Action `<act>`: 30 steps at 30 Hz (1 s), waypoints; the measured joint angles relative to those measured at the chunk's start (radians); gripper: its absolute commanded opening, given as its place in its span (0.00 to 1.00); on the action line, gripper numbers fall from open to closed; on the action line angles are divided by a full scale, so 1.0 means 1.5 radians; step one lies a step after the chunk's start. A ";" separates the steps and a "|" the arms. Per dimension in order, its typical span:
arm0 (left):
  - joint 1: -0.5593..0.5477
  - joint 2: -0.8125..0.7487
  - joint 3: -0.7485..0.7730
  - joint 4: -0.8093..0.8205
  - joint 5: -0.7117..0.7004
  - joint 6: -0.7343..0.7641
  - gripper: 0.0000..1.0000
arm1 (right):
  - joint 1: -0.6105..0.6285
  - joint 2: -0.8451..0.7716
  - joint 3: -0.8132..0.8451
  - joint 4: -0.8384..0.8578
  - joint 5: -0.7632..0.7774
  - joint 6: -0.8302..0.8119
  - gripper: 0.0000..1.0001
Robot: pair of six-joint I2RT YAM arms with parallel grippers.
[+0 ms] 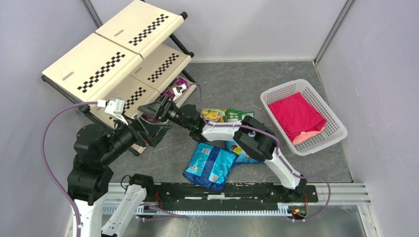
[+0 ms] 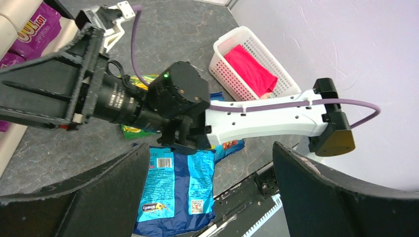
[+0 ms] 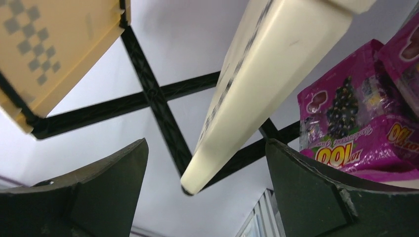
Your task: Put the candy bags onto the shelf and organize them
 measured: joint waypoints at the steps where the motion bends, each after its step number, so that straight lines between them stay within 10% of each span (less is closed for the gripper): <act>1: 0.000 -0.002 0.000 0.000 0.000 0.000 0.99 | 0.001 0.009 0.014 -0.009 0.004 0.003 0.93; 11: 0.000 -0.004 0.000 0.000 0.000 0.000 0.99 | -0.002 0.107 0.175 -0.082 0.058 0.048 0.63; 30: 0.000 -0.004 0.002 -0.001 -0.001 -0.001 0.99 | -0.018 0.073 0.124 -0.088 0.117 0.134 0.03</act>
